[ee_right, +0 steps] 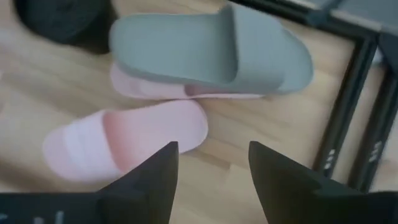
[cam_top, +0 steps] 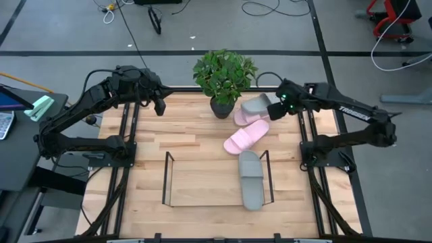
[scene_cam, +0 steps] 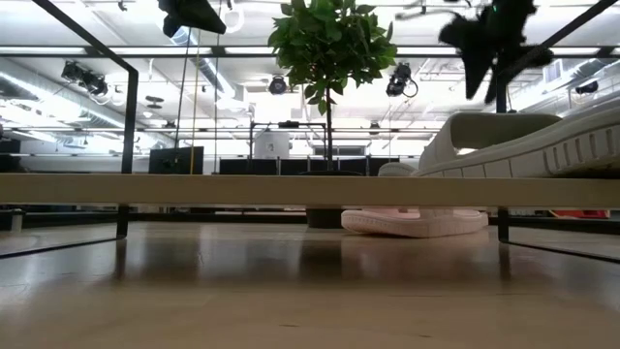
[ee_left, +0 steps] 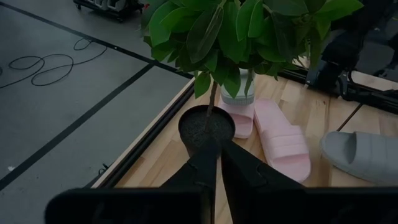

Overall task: Pick and place slides into the shelf
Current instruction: Put the gray slide on the shelf

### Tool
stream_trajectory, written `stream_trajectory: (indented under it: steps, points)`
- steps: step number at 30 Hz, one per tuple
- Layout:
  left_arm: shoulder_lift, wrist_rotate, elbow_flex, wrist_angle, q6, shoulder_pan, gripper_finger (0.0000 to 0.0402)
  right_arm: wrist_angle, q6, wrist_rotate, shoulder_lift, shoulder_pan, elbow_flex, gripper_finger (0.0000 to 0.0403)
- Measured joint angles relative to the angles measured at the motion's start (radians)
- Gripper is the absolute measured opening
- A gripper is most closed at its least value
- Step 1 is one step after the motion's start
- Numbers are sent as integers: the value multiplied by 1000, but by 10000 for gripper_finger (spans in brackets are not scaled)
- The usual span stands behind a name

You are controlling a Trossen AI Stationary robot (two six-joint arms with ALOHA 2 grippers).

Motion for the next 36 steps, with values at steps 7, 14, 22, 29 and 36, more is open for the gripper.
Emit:
stream_trajectory:
  steps: [7,14,22,29,36]
  points:
    - [0,0,0,0,0,0,19,215,131,-66,-101,-133,-237,202]
    - [0,0,0,0,1,0,21,345,172,-73,-136,-230,-370,222]
    - [0,0,0,0,2,0,34,501,238,-103,-136,-338,-455,258]
    - [0,0,0,0,2,0,26,547,251,-79,-125,-430,-491,276]
    - [0,0,0,0,2,0,19,656,187,-56,-86,-463,-492,281]
